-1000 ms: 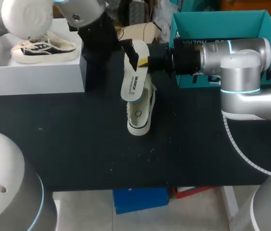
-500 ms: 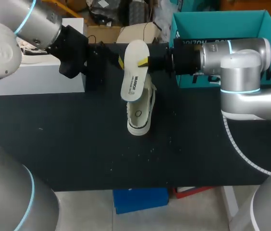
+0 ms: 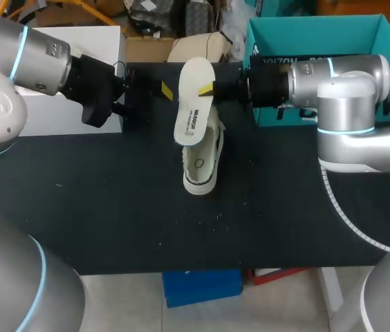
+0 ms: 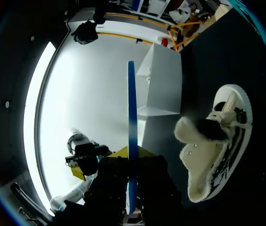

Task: Take the shoe out of the shoebox, open the shoe tongue, remove and reinsert the insole, then place the shoe into the shoebox

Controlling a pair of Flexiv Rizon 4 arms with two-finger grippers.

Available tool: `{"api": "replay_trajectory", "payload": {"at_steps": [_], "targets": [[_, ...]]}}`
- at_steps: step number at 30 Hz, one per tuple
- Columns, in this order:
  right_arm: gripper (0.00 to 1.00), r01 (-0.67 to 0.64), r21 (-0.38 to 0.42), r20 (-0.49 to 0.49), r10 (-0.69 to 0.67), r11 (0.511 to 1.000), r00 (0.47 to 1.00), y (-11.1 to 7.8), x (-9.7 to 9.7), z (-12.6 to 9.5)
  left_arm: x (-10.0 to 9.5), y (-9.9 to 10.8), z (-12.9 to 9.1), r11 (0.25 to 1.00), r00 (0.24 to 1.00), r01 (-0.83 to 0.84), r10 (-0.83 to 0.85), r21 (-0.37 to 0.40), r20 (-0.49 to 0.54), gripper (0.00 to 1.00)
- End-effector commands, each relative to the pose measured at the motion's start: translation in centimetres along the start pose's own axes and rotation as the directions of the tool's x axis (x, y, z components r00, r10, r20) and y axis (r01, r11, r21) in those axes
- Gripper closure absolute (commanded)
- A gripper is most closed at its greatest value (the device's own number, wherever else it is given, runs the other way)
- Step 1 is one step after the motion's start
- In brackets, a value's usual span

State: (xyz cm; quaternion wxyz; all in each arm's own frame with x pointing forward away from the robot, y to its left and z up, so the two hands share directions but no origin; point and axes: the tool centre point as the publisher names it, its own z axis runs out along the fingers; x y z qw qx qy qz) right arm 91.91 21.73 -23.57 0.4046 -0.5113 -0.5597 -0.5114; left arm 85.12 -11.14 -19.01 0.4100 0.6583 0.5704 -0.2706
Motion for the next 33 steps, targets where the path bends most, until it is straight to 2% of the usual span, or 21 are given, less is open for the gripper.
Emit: {"api": "replay_trajectory", "payload": {"at_steps": [1, 4, 12, 22, 33], "targets": [[1.0, 0.0, -0.003, 0.001, 0.0, 1.0, 1.0, 0.0, 0.0, 0.1, 0.7, -0.1, 0.4, 0.997, 0.983, 0.083, -0.082, 0.002, 0.162, 0.0], [1.0, 0.0, -0.003, 0.001, 0.0, 1.0, 1.0, 0.0, 0.0, 0.1, 1.3, 0.1, 0.4, 0.988, 0.933, 0.144, -0.151, 0.045, 0.327, 0.0], [1.0, 0.0, -0.003, 0.001, 0.0, 1.0, 1.0, 0.0, 0.0, 0.1, 2.8, 0.3, 0.8, 0.974, 0.859, 0.223, -0.209, 0.027, 0.467, 0.0], [1.0, 0.0, -0.003, 0.001, 0.0, 1.0, 1.0, 0.0, 0.0, 0.1, 3.6, 1.2, 2.8, 0.967, 0.817, 0.256, -0.218, 0.003, 0.534, 0.0], [1.0, 0.0, -0.003, 0.001, 0.0, 1.0, 1.0, 0.0, 0.0, 0.1, 2.9, 2.3, 6.3, 0.974, 0.815, 0.227, -0.202, 0.023, 0.542, 0.0]]}}
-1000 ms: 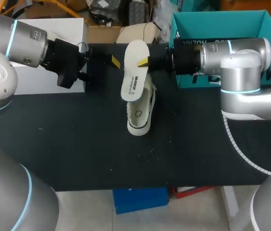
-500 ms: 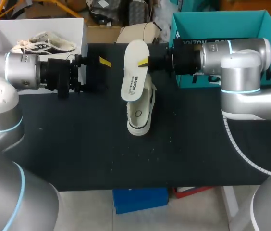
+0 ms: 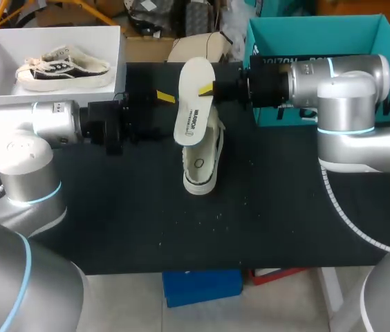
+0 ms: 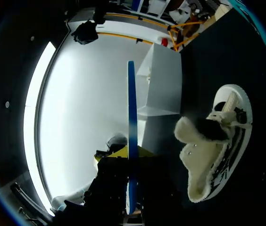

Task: Take the shoe out of the shoebox, open the shoe tongue, remove and reinsert the insole, then place the shoe into the shoebox

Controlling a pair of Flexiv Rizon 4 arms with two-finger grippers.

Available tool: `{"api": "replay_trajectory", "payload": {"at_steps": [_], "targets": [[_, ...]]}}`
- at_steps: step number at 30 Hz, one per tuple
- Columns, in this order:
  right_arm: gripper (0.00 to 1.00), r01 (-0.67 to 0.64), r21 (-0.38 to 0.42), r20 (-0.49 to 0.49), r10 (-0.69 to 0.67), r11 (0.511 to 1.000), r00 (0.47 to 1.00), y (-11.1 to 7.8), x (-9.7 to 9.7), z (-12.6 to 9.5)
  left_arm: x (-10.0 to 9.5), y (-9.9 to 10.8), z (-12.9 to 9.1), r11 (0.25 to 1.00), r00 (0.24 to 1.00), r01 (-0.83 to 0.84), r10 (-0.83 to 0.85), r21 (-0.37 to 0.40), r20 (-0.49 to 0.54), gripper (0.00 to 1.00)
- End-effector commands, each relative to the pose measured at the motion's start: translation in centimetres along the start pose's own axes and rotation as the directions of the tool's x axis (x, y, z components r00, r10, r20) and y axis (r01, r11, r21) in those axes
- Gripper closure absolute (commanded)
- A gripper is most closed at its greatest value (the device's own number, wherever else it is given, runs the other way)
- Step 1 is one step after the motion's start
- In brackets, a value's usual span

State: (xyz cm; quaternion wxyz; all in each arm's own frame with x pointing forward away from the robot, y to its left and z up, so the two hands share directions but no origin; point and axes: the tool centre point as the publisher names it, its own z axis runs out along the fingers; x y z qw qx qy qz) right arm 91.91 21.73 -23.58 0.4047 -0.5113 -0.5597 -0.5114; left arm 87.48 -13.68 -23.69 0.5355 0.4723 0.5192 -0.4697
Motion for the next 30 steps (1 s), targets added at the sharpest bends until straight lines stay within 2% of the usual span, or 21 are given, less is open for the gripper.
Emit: {"api": "replay_trajectory", "payload": {"at_steps": [1, 4, 9, 10, 12, 14, 18, 21, 27, 30], "targets": [[1.0, 0.0, -0.003, 0.001, 0.0, 1.0, 1.0, 0.0, 0.0, 0.1, 0.6, 1.2, 1.6, 1.0, 1.0, -0.008, 0.007, 0.025, 0.015, 0.0], [1.0, 0.0, -0.003, 0.001, 0.0, 1.0, 1.0, 0.0, 0.0, 0.1, 0.8, 1.8, 2.3, 1.0, 1.0, -0.01, 0.01, 0.02, 0.023, 0.02], [1.0, 0.0, -0.003, 0.001, 0.0, 1.0, 1.0, 0.0, 0.0, 0.1, 0.8, 2.5, 3.1, 1.0, 0.999, -0.022, 0.021, 0.014, 0.033, 0.27], [1.0, 0.0, -0.003, 0.001, 0.0, 1.0, 1.0, 0.0, 0.0, 0.1, 0.8, 2.7, 3.3, 0.999, 0.999, -0.032, 0.031, 0.014, 0.034, 0.41], [1.0, 0.0, -0.003, 0.001, 0.0, 1.0, 1.0, 0.0, 0.0, 0.1, 0.8, 2.8, 3.6, 0.999, 0.999, -0.034, 0.033, 0.018, 0.039, 0.5], [1.0, 0.0, -0.003, 0.001, 0.0, 1.0, 1.0, 0.0, 0.0, 0.1, 0.8, 2.8, 3.9, 0.999, 0.998, -0.038, 0.037, 0.026, 0.042, 0.55], [1.0, 0.0, -0.003, 0.001, 0.0, 1.0, 1.0, 0.0, 0.0, 0.1, 0.7, 3.2, 4.5, 0.998, 0.998, -0.048, 0.047, 0.032, 0.046, 0.56], [1.0, 0.0, -0.003, 0.001, 0.0, 1.0, 1.0, 0.0, 0.0, 0.1, 0.5, 3.4, 4.8, 0.998, 0.997, -0.058, 0.056, 0.036, 0.05, 0.66], [1.0, 0.0, -0.003, 0.001, 0.0, 1.0, 1.0, 0.0, 0.0, 0.1, 0.4, 3.4, 5.2, 0.997, 0.996, -0.068, 0.065, 0.049, 0.054, 0.69], [1.0, 0.0, -0.003, 0.001, 0.0, 1.0, 1.0, 0.0, 0.0, 0.1, 0.5, 3.3, 5.4, 0.996, 0.996, -0.071, 0.068, 0.055, 0.053, 0.93]]}}
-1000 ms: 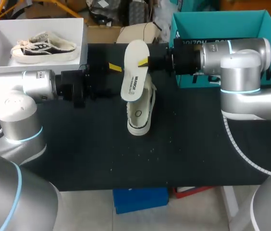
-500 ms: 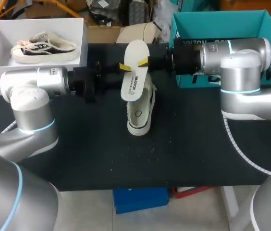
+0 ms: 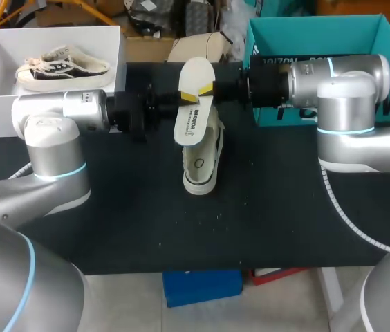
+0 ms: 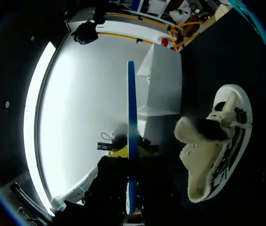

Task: Take the shoe out of the shoebox, open the shoe tongue, remove and reinsert the insole, then place the shoe into the shoebox

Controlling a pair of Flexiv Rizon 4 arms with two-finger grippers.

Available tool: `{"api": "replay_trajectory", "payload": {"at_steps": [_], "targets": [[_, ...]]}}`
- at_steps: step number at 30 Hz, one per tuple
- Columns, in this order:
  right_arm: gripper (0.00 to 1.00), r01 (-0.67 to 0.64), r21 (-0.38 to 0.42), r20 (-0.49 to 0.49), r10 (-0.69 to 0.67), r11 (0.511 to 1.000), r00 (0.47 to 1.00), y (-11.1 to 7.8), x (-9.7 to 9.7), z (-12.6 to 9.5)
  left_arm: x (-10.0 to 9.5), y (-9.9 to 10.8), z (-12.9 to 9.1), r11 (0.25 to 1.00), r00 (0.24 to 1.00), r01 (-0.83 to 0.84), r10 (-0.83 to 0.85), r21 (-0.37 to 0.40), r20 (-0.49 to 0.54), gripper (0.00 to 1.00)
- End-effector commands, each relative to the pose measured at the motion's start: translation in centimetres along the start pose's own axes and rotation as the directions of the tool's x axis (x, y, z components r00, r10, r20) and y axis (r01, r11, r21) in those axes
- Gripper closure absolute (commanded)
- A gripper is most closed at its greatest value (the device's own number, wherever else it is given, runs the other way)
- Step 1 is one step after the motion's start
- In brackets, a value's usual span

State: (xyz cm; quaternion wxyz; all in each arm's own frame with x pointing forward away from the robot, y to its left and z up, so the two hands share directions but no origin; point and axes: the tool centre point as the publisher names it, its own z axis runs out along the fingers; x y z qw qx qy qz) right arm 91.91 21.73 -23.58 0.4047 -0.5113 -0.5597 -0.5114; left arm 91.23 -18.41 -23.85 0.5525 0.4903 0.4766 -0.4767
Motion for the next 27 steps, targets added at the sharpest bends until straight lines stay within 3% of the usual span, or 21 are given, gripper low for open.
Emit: {"api": "replay_trajectory", "payload": {"at_steps": [1, 6, 7, 8, 9, 15, 19, 27], "targets": [[1.0, 0.0, -0.003, 0.001, 0.0, 1.0, 1.0, 0.0, 0.0, 0.1, 0.2, 0.1, 0.3, 1.0, 1.0, -0.002, 0.003, 0.007, -0.004, 0.96], [1.0, 0.0, -0.003, 0.001, 0.0, 1.0, 1.0, 0.0, 0.0, 0.1, 0.3, 0.2, 0.4, 1.0, 1.0, -0.007, 0.007, 0.002, -0.019, 1.0], [0.93, 0.0, -0.003, 0.001, 0.0, 1.0, 1.0, 0.0, 0.0, 0.1, 0.3, 0.0, 0.4, 1.0, 1.0, -0.007, 0.007, 0.003, -0.017, 1.0], [0.1, 0.002, -0.002, -0.008, -0.002, 1.0, 1.0, -0.1, 0.0, 0.1, 0.1, -0.2, 0.4, 1.0, 1.0, -0.006, 0.006, 0.002, -0.017, 1.0], [0.0, -0.001, -0.011, -0.011, 0.001, 1.0, 1.0, -0.1, 0.1, -0.1, 0.0, -0.4, 0.4, 1.0, 1.0, -0.006, 0.006, 0.001, -0.017, 1.0], [0.0, 0.006, -0.007, 0.031, -0.006, 1.0, 1.0, -0.1, 0.2, -0.9, -1.1, -1.9, -0.8, 0.998, 0.994, 0.014, -0.021, -0.064, -0.109, 1.0], [0.0, 0.017, 0.044, 0.181, -0.025, 0.999, 0.983, -0.9, 0.2, -2.1, -1.6, -3.2, -2.0, 0.993, 0.982, 0.052, -0.07, -0.108, -0.175, 1.0], [0.0, 0.026, 0.031, 0.323, -0.034, 0.999, 0.946, -3.2, 0.5, -6.0, -1.6, -6.6, -4.4, 0.99, 0.957, 0.085, -0.113, -0.112, -0.268, 1.0]]}}
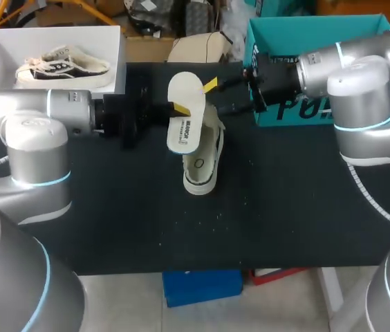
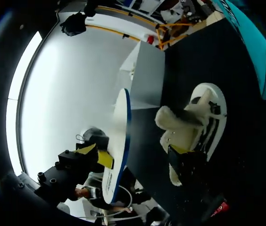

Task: Take the shoe out of the shoebox, open the shoe tongue, remove and reinsert the insole, then place the shoe into the shoebox

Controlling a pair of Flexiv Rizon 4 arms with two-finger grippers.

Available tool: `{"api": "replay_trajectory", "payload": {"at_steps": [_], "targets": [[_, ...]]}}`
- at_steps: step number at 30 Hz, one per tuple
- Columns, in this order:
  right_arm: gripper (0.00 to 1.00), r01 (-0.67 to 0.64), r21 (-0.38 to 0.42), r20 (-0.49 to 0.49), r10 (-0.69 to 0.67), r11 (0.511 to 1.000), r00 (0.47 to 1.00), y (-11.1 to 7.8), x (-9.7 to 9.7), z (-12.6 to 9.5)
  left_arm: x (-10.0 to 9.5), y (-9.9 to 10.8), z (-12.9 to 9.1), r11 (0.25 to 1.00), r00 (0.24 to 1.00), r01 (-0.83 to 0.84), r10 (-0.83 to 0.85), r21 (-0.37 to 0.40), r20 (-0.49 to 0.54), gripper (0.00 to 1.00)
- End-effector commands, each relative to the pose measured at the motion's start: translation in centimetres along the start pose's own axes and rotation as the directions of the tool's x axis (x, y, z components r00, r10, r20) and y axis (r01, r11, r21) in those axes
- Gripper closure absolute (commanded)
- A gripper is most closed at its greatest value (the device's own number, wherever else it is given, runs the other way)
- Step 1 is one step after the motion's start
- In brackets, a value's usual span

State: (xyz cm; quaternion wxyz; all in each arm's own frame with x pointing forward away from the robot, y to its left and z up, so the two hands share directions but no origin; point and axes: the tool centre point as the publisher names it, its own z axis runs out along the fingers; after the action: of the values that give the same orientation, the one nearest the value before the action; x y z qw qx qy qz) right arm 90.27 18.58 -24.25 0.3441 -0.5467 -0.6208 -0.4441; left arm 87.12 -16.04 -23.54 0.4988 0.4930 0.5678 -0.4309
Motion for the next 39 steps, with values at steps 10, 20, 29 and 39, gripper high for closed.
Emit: {"api": "replay_trajectory", "payload": {"at_steps": [10, 20, 29, 39], "targets": [[0.0, 0.063, -0.058, 0.243, -0.047, 0.996, 0.969, -5.1, 0.4, -6.6, 1.3, -5.5, -3.7, 0.997, 0.988, 0.077, -0.075, 0.014, -0.132, 1.0], [0.0, 0.194, -0.07, 0.336, -0.16, 0.979, 0.928, -7.9, 0.6, -9.8, 1.9, -7.6, -3.8, 0.992, 0.975, 0.106, -0.09, 0.073, -0.202, 1.0], [0.0, 0.26, -0.055, 0.412, -0.215, 0.964, 0.885, -10.3, 0.9, -12.7, 2.3, -8.8, -3.7, 0.987, 0.965, 0.128, -0.101, 0.099, -0.243, 1.0], [0.0, 0.253, -0.05, 0.444, -0.206, 0.966, 0.872, -12.0, 0.8, -14.1, 3.4, -11.3, -3.0, 0.962, 0.929, 0.173, -0.089, 0.211, -0.358, 1.0]]}}
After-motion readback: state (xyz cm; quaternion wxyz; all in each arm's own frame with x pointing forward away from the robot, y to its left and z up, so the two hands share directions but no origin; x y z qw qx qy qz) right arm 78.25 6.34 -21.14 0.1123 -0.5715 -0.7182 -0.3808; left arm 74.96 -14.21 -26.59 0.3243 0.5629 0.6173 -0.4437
